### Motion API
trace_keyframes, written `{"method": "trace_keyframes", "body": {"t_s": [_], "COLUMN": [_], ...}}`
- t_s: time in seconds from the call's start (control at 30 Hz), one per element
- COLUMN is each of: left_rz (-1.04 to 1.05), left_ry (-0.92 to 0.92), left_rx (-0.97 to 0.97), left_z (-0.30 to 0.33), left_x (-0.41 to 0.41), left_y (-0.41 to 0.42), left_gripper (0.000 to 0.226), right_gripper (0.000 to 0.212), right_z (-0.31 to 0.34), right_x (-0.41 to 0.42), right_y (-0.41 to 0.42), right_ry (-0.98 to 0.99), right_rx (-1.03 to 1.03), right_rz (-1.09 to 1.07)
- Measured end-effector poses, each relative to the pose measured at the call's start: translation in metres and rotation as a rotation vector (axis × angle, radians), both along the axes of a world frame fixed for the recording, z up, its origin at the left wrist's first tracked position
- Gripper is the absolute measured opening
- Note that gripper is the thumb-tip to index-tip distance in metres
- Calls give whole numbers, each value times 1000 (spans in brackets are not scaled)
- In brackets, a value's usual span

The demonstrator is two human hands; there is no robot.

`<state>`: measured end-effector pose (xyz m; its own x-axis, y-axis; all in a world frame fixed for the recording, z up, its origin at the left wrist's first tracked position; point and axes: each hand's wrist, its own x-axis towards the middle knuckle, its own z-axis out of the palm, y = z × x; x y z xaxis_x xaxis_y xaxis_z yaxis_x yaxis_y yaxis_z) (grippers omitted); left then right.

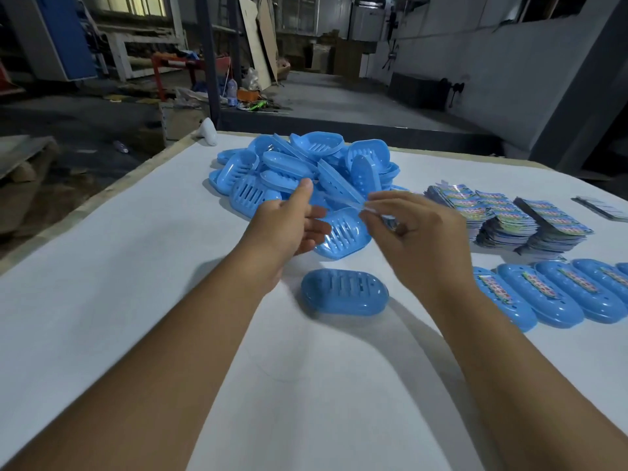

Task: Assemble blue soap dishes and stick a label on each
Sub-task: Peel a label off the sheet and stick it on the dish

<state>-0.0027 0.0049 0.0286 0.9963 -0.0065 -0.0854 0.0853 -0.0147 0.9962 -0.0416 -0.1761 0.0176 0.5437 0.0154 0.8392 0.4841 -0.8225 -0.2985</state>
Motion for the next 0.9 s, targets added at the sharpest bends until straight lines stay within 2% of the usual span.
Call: {"method": "trace_keyframes", "body": {"t_s": [0.07, 0.13, 0.3, 0.33, 0.43, 0.5, 0.57, 0.63, 0.73, 0.8, 0.9], "left_rz": [48, 58, 71, 83, 92, 56, -7, -69, -133, -141, -114], "left_ry": [27, 12, 28, 28, 18, -12, -52, -84, -119, -124, -134], "left_rx": [-113, -135, -136, -126, -101, -96, -77, -46, -16, -10, 2], "left_z": [-2, -4, -4, -4, -4, -4, -5, -4, -4, -2, -2], "left_x": [2, 2, 0, 1, 2, 3, 1, -1, -4, -5, -5], "left_y": [3, 7, 7, 8, 9, 9, 8, 6, 4, 4, 4], "left_gripper": [40, 26, 20, 20, 19, 20, 20, 19, 22, 24, 29], "right_gripper": [6, 4, 4, 8, 42, 44, 26, 12, 14, 17, 16], "right_z": [-6, -10, -11, -10, -8, -6, -4, -3, 0, 1, -1], "right_x": [1, 2, -1, -2, -7, -8, -3, 3, 6, 6, 5], "right_y": [9, 13, 18, 19, 20, 18, 15, 11, 5, 3, 3], "right_ry": [40, 82, 161, 188, 256, 243, 241, 332, 507, 543, 542], "right_rx": [-33, -58, -134, -143, -114, 24, 249, 494, 793, 865, 838], "right_rz": [57, 94, 154, 171, 238, 253, 169, 111, 229, 287, 284]}}
